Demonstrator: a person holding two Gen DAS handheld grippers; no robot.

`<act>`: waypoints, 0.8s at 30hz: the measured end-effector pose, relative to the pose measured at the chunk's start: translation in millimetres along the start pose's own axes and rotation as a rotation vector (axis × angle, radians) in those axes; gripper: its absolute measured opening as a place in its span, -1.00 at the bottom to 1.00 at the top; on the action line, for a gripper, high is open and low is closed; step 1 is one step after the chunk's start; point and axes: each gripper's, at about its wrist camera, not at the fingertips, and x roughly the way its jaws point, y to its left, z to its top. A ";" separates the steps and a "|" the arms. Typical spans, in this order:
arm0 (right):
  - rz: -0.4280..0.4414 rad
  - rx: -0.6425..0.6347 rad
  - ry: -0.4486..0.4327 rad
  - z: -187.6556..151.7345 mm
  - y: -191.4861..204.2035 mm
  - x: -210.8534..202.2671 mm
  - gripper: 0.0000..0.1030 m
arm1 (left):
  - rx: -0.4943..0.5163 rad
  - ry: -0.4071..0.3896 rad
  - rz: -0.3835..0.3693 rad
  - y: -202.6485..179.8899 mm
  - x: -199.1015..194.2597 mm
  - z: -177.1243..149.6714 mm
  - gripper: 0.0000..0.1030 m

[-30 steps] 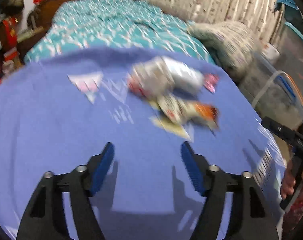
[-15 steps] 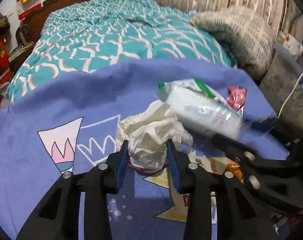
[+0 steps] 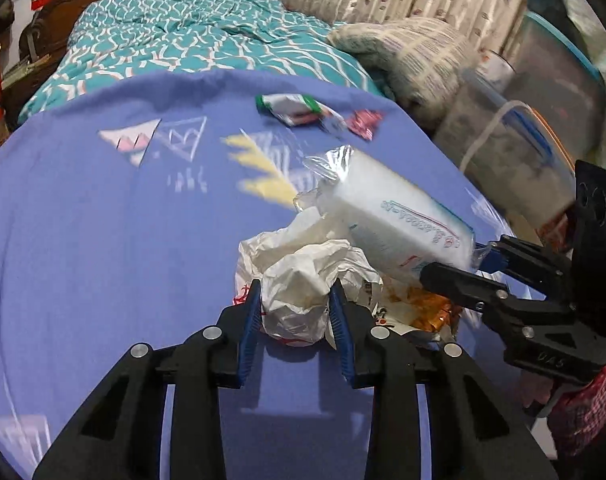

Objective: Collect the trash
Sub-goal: 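Grasp the crumpled tissue with the left tool while the right tool grasps the white tissue pack, then lower the tissue pack onto the bed cover and open the right tool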

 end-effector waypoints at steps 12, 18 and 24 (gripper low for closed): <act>0.001 0.243 -0.215 -59.6 7.1 -97.4 -0.23 | -0.062 -0.102 0.037 -3.4 -81.4 -61.9 -0.39; -0.052 0.361 -0.202 -91.4 -0.3 -103.7 -0.23 | -0.093 -0.099 0.178 10.2 -94.8 -81.0 -0.38; -0.180 0.437 -0.190 -124.3 -12.2 -107.4 -0.23 | -0.079 -0.070 0.272 11.1 -85.6 -102.8 -0.33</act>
